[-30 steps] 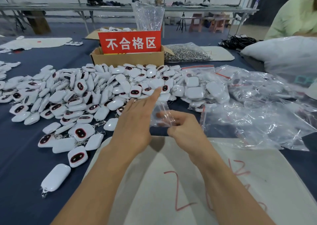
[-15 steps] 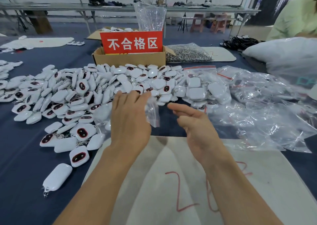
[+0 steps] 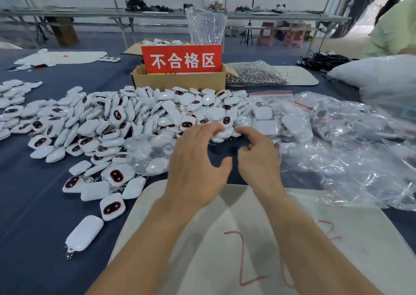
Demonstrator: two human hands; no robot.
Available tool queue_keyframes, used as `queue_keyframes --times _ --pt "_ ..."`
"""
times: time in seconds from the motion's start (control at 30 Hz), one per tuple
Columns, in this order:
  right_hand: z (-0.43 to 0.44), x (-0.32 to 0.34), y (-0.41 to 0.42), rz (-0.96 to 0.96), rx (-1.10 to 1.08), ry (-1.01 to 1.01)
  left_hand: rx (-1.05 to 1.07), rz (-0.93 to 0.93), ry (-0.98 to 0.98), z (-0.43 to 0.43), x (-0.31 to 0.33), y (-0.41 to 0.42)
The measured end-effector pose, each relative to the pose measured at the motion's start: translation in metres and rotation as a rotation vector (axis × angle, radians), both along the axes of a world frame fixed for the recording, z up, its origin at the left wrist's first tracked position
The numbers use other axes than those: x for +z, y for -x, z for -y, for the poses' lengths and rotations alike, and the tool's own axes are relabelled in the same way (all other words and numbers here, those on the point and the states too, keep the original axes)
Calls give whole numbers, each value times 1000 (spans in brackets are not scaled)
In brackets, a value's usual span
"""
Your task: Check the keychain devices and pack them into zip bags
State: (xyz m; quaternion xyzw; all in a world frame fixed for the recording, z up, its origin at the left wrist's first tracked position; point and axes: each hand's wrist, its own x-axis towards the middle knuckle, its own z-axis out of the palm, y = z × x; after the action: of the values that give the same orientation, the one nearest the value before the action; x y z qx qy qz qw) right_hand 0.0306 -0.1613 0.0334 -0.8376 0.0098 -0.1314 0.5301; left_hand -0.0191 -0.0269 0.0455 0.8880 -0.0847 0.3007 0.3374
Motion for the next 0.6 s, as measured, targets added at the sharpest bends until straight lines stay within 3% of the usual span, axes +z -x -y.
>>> queue_keyframes --times 0.07,0.23,0.3,0.47,0.6 --pt "-3 5 -28 -5 90 184 -3 -40 30 16 -6 6" --pt "-19 -1 -76 -28 209 648 -185 -365 -5 22 -23 3" --pt "-20 -8 -81 18 199 729 -194 -406 8 18 -25 -2" --pt "-17 -13 -63 131 155 646 -179 -379 14 15 -25 -4" --pt "0 -4 -20 116 12 230 -153 -320 75 17 -23 0"
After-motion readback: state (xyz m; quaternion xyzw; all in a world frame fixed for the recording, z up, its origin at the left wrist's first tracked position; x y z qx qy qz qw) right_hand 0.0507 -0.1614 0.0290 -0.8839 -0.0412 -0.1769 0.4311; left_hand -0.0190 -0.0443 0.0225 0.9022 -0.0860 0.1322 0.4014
